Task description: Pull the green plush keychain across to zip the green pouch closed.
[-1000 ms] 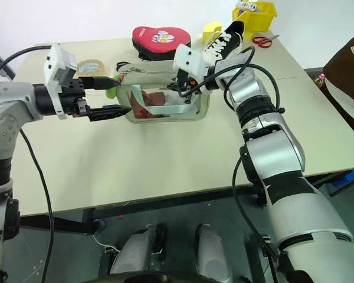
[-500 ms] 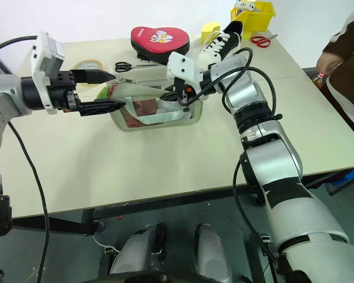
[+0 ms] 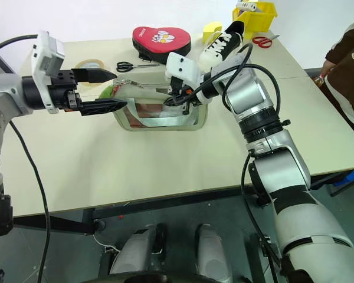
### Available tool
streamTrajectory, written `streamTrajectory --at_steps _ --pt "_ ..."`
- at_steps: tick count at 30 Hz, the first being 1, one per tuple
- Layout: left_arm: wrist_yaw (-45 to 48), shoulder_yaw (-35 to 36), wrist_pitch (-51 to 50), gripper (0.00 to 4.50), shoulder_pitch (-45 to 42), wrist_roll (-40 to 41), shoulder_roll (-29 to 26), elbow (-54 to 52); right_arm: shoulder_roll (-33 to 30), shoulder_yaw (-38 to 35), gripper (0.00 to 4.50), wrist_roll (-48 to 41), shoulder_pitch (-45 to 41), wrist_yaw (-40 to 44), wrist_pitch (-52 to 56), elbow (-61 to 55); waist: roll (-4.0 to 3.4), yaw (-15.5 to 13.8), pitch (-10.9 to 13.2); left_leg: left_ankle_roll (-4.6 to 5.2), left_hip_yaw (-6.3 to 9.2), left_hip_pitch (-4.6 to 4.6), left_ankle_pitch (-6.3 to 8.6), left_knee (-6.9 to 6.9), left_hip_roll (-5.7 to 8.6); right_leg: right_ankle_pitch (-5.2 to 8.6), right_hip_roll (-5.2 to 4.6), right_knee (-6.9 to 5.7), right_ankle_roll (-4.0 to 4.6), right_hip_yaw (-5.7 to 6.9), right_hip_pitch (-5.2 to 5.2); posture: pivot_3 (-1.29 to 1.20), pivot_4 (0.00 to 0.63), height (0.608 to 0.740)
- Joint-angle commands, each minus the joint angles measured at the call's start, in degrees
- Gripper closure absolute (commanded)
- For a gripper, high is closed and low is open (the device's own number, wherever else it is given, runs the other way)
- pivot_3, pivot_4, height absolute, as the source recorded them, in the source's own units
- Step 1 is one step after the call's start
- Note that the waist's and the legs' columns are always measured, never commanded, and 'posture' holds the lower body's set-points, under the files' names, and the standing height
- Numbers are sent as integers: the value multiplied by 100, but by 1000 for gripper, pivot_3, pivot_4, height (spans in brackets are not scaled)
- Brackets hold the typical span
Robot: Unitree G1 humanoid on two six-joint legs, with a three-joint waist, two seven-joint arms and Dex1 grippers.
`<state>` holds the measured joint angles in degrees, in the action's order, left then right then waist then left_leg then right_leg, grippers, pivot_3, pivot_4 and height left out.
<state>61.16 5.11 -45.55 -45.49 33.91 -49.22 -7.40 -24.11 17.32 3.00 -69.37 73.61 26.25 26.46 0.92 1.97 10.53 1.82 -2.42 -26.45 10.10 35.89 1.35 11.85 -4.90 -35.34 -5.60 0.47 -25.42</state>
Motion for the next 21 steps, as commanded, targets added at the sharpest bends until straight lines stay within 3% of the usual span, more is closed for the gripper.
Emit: streamTrajectory --at_steps 1,21 --pt "-14 13 140 0 -84 19 3 -212 -100 17 4481 -27 -91 23 22 -219 0 0 0 0 0 0 0 0 0 0 0 0 0 0 0 0 150 740" --pt "-149 81 134 0 -26 88 -10 -252 -170 -190 4481 -451 -373 393 -309 -67 0 7 0 2 -1 0 -1 0 0 0 1 0 -1 0 0 0 150 740"
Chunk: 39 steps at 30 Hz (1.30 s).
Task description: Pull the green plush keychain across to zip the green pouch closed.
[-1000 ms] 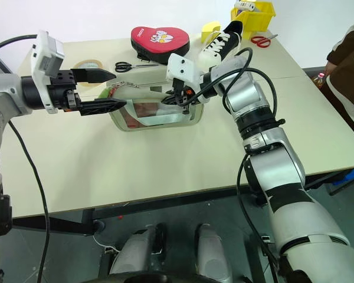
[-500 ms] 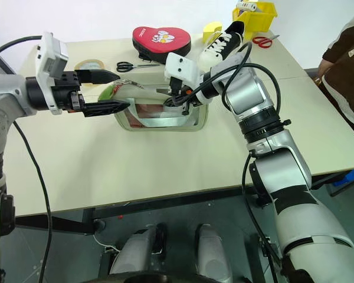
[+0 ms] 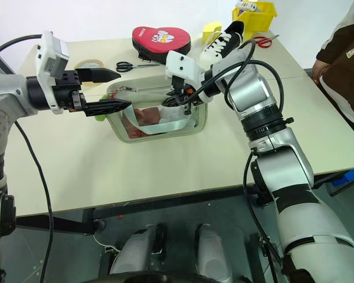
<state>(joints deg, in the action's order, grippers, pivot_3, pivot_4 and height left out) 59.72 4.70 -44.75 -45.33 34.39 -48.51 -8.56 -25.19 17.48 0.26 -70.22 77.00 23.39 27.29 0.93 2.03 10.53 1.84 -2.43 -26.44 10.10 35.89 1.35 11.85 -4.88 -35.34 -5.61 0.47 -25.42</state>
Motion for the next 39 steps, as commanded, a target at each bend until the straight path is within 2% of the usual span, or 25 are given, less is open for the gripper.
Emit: streamTrajectory --at_steps 1,8,14,15,17,20,22,23,29,33,36,39 --pt "-13 124 51 0 -39 43 -76 -141 -62 -203 4481 -182 -288 49 -4 -162 0 0 0 0 0 0 0 0 0 0 0 0 0 0 0 0 150 740" --pt "-21 97 100 0 -26 10 -69 -129 -134 45 4481 -79 121 -81 730 -881 0 -6 0 0 0 0 0 1 0 0 -1 0 0 0 0 0 150 740" --pt "-20 48 153 0 -59 -31 -28 -72 -7 -132 4481 -131 4 -523 1044 -791 0 -2 0 0 0 0 0 1 0 0 -2 0 0 0 0 0 150 740" --pt "-17 43 157 0 -67 -35 -26 -62 -1 -185 3750 -156 -35 -601 1047 -761 0 -3 0 0 0 0 1 1 0 0 -4 0 1 0 0 0 150 740" --pt "-8 42 169 0 -85 -51 -42 -25 -30 -318 2990 -156 -144 -815 982 -688 0 -4 0 -1 0 0 1 1 0 0 -9 0 1 0 0 0 150 740" --pt "-2 97 162 0 -78 -66 -130 1 -232 -464 1373 -226 -223 -822 874 -751 0 -6 0 -2 0 0 1 0 0 0 -11 0 1 0 -1 0 150 740" --pt "4 216 160 0 -39 -114 -303 96 -775 -564 334 -269 -141 -517 790 -1113 0 -29 0 -2 0 -2 1 0 0 0 -12 1 1 0 -2 0 150 740" --pt "11 254 181 0 -8 -147 -383 141 -1031 -581 62 -290 -56 -381 780 -1306 0 -57 2 -1 0 -3 1 0 0 0 -12 2 1 0 -4 0 150 740" --pt "-42 423 285 0 176 -223 -656 290 -1875 -568 62 -419 673 -52 654 -2096 3 -107 0 -11 -5 8 10 0 -2 13 -18 9 24 -1 7 0 150 740" --pt "-82 445 229 0 239 -199 -657 230 -1813 -564 62 -426 994 -249 573 -2021 3 -106 0 -9 -7 0 11 1 -2 13 -22 11 24 -3 -1 0 150 740" --pt "-69 469 152 0 297 -188 -718 205 -1664 -533 945 -400 1088 -424 478 -1884 2 -99 0 -6 -8 1 9 0 -3 13 -22 9 24 -5 -2 0 150 740" --pt "-43 479 94 0 428 -198 -823 136 -1594 -529 2532 -396 1104 -519 438 -1816 2 -104 0 -8 -8 -1 11 0 -3 13 -23 10 24 -5 -2 0 150 740"
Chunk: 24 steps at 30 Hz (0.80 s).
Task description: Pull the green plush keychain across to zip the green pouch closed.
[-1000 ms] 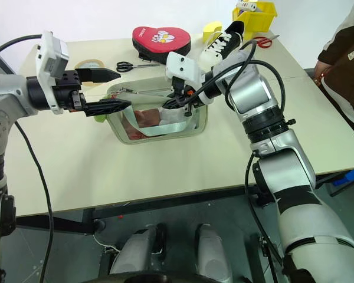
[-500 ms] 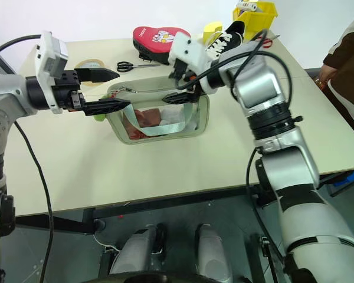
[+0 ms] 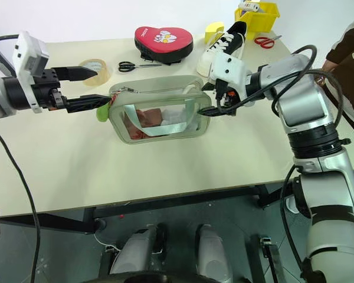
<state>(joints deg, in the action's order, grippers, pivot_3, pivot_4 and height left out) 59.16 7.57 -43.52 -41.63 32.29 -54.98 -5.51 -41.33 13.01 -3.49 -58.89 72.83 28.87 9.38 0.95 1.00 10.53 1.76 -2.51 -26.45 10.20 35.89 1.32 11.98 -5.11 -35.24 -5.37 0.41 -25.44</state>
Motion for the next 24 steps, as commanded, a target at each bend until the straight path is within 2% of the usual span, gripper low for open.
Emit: streamTrajectory --at_steps 1,3,4,9,12,13,19,24 --pt "63 169 -12 0 184 -6 -246 -244 49 -89 2979 -39 -17 -132 -104 -16 0 -1 0 0 0 0 0 0 0 0 0 1 0 -1 0 0 150 740" --pt "118 140 7 0 356 -17 -350 -356 75 -89 4095 -70 16 -160 -100 -31 0 2 0 -1 0 1 1 0 0 0 -2 1 1 -5 1 0 150 740" --pt "128 130 10 0 411 -24 -396 -396 80 -83 4472 -75 35 -171 -118 -49 0 -1 0 -1 1 1 1 0 0 0 -2 0 1 -6 1 0 150 740" --pt "132 47 89 0 615 -127 -486 -429 102 -66 4472 -83 69 -248 -91 -173 0 0 0 -3 2 1 2 -1 0 1 -6 1 3 -6 1 0 150 740" --pt "147 -68 347 834 756 -373 -504 -347 83 -68 4500 -85 106 -269 -20 -231 0 9 0 -3 2 2 2 -7 0 1 -7 2 3 -7 -2 0 150 740" --pt "162 -61 386 1279 765 -394 -485 -295 71 -72 4500 -92 122 -269 4 -256 0 10 0 -3 1 2 2 -9 0 1 -7 2 3 -8 -3 0 150 740" --pt "280 -299 749 4453 725 -667 -337 50 91 -100 4500 -129 142 -328 118 -341 0 10 0 -4 0 2 2 -13 0 1 -10 3 4 -8 -6 0 150 740" --pt "365 -323 860 4489 277 -727 -270 393 66 -115 4500 -150 160 -366 188 -405 0 6 0 -4 0 0 2 -14 0 1 -12 3 4 -8 -9 0 150 740"
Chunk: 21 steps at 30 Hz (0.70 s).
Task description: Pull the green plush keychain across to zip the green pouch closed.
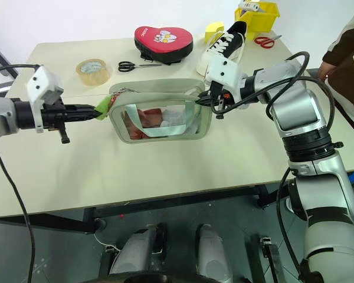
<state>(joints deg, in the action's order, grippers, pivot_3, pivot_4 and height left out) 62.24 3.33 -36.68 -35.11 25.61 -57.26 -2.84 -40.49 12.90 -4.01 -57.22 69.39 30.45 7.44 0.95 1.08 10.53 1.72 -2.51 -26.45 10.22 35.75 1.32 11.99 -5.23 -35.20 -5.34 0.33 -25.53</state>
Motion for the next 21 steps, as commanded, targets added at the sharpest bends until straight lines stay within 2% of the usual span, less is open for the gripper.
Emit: streamTrajectory --at_steps 1,7,13,18,21 --pt "13 92 199 4489 -636 -107 -13 288 -24 -105 4500 -103 -5 -29 40 -221 0 -4 0 0 0 0 0 0 0 0 0 0 0 0 0 0 150 740" --pt "-50 -35 394 4489 -1753 -242 351 943 -31 -105 4500 -129 7 -74 80 -266 0 -24 0 1 -7 0 -1 4 2 -1 1 0 -1 2 2 0 150 740" --pt "-375 -735 711 4489 -1657 -619 1388 421 41 -84 4500 -155 1 -190 236 -327 2 -41 0 16 -9 1 -7 19 1 -1 3 -5 -2 3 13 0 150 740" --pt "-260 -896 903 4489 -1637 -755 1612 328 77 -59 4500 -128 14 -257 280 -312 1 -10 0 25 -12 -1 -4 21 -2 -3 9 -6 -6 2 7 0 150 740" --pt "-94 -761 896 3488 -1730 -759 1429 485 71 -64 4500 -120 -4 -270 264 -261 1 -26 0 26 -12 1 -4 24 -3 -2 10 -8 -5 4 10 0 150 740"
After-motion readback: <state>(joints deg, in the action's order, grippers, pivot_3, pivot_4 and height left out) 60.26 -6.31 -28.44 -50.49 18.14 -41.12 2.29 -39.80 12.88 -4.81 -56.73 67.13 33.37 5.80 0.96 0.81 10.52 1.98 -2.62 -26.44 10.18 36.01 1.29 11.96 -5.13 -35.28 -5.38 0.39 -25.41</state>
